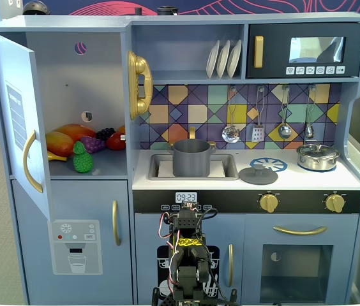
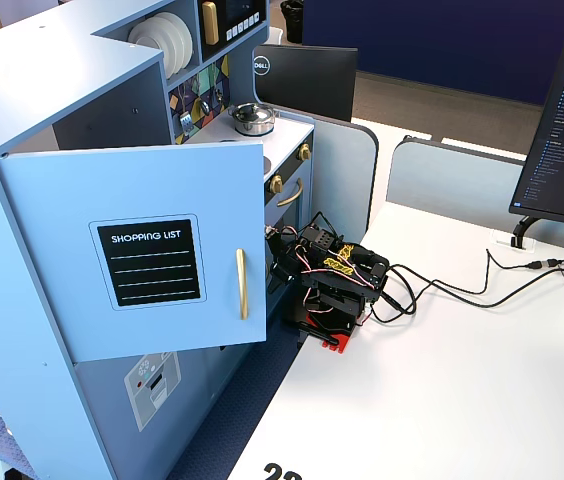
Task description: Pick up the green pineapple from the left cabinet and place it in the gray recipient
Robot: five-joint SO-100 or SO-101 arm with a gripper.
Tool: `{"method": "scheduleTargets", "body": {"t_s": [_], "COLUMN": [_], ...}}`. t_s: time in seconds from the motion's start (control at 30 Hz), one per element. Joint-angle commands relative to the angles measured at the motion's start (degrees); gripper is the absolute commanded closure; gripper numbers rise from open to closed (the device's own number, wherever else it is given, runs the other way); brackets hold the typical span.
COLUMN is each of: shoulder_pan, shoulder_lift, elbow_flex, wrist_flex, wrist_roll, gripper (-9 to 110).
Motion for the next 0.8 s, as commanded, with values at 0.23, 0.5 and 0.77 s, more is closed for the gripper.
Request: {"method": "scheduleTargets", "body": {"t_s": [0.23, 0.5, 0.77], "shoulder_pan": [0.6, -3.3, -53.7], "shoulder_lift": [-0.4, -0.4, -5.5], "elbow_flex": [0.1, -1.1, -22.0], "wrist_flex": [10.2, 8.2, -39.6], "wrist_roll": [-0.6, -7.2, -4.8], "gripper": [101, 102, 102]}}
